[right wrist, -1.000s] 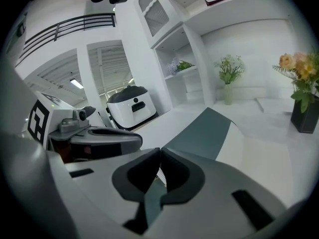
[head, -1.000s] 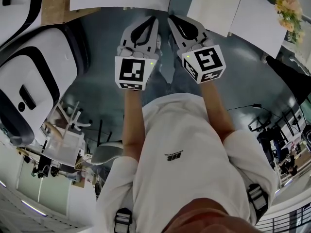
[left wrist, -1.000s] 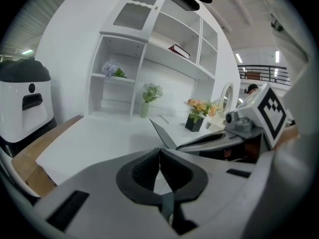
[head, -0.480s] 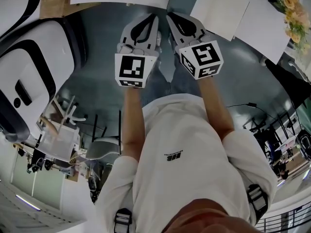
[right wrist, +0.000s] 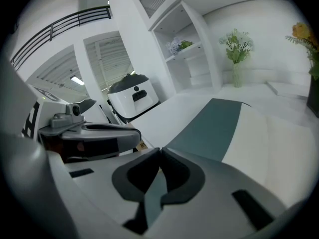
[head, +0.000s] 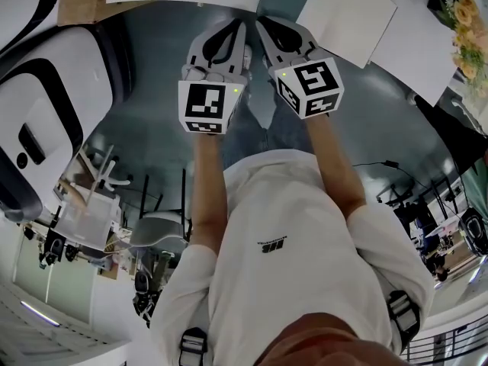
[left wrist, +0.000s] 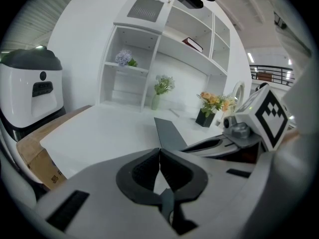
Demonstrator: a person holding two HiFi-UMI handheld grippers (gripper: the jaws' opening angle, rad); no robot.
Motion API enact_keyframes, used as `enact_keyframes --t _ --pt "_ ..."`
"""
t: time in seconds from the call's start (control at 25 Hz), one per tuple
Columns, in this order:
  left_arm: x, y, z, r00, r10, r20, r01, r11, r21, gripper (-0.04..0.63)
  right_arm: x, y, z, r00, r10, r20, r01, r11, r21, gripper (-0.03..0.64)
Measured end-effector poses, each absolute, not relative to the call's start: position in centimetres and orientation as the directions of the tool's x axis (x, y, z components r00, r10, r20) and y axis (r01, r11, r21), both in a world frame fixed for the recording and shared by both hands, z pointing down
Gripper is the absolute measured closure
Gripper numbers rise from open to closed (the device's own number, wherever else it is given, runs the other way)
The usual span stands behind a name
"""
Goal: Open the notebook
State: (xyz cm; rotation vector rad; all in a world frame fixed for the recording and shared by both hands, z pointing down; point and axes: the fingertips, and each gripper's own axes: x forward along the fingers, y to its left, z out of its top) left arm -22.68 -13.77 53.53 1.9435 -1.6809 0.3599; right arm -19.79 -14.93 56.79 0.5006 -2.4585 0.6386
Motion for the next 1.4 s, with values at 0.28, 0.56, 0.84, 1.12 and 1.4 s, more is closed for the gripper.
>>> enact_keyframes --t 0.28,0.56,0.84,1.12,1.4 --pt "-23.1 -14.0 54.2 0.166 -0.829 0.534 -0.973 -0.052 0.223 0.595 -20.4 -14.8 58.2 -0.777 -0.181 0.603 -0.460 0.818 -0.346 0.611" --pt "-23.5 -13.8 54.4 0.147 -0.830 0.538 -0.975 -0.029 0.222 0.595 -20.6 -14.8 59.1 -0.769 -0.167 0.617 -0.453 0.823 -0.342 0.611" --pt "-23.7 -13.6 54.4 0.136 -0.832 0.538 -0.975 -0.017 0.221 0.595 -21.0 -14.6 59.5 -0.767 -0.150 0.624 -0.433 0.838 -0.332 0.608" --pt "-23.7 -13.3 53.9 0.139 -0.836 0.531 -0.976 -0.023 0.218 0.595 -21.3 -14.2 58.8 -0.781 -0.148 0.607 -0.418 0.846 -0.330 0.569" --pt "-23.4 -13.2 52.9 0.148 -0.841 0.521 -0.977 -0.043 0.209 0.595 -20.4 -14.9 57.4 -0.779 -0.193 0.597 -0.445 0.841 -0.309 0.569"
